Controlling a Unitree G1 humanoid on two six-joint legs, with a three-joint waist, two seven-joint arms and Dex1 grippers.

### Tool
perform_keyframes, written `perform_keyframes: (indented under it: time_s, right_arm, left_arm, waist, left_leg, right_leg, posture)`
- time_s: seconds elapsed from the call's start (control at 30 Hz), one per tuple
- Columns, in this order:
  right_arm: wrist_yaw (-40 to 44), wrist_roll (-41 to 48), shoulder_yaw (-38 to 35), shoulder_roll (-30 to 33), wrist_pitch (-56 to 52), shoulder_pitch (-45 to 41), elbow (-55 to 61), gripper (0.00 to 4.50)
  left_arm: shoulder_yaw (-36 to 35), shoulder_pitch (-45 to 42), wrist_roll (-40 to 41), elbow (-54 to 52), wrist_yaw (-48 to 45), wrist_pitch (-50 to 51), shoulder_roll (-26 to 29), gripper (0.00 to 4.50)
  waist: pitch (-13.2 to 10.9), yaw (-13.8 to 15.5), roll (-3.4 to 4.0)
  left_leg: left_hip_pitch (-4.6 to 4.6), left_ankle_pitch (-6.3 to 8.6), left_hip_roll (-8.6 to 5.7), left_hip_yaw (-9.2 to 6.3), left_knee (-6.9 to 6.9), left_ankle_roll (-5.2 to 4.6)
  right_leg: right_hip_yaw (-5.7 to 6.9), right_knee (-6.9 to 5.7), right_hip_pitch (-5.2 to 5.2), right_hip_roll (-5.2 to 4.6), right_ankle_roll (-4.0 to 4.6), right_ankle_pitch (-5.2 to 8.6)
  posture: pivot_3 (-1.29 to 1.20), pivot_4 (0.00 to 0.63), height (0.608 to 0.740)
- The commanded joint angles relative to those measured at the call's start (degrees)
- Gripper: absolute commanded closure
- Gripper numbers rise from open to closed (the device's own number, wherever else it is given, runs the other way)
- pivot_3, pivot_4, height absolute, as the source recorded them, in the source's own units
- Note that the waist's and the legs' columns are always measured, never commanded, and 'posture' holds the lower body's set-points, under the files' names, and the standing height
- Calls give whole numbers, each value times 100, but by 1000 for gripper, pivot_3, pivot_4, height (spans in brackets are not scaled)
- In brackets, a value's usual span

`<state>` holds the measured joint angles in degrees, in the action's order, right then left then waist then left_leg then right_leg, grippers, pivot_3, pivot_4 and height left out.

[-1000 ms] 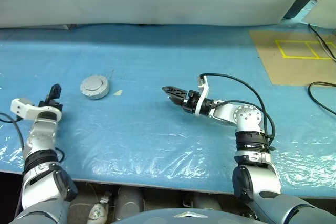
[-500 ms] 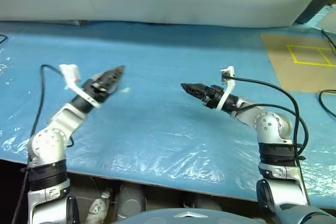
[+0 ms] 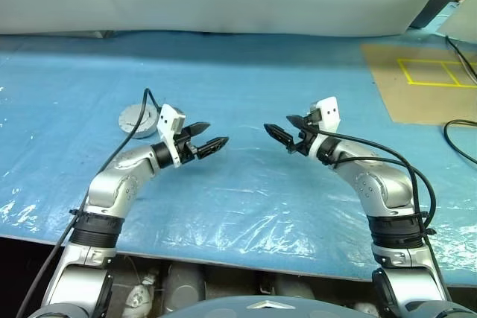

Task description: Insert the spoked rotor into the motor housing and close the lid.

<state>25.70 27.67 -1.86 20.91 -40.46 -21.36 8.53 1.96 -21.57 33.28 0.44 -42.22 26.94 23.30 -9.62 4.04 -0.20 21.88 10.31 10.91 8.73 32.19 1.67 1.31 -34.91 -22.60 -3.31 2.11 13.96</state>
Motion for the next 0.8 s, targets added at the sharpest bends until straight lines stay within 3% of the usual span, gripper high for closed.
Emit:
perform_keyframes:
  time_s: [0.03,0.8]
  right_arm:
    - [-135,-123,1,-104,134,-4,196,0]
    - [24,-540,88,-341,311,-378,-356,0]
  left_arm:
    - [-83,-13,-128,-55,-67,-205,-80,37]
    - [-259,273,-109,-520,29,-25,-192,37]
  waist:
    - [0,-2,0]
    - [0,-5,1]
  left_leg:
    - [0,0,0,0,0,0]
    - [0,-1,4,3,6,-2]
  right_leg:
    - [1,-1,-1,1,0,0]
    - [0,-15,-3,0,3,0]
  posture:
    - [0,150,740]
    - [0,150,740]
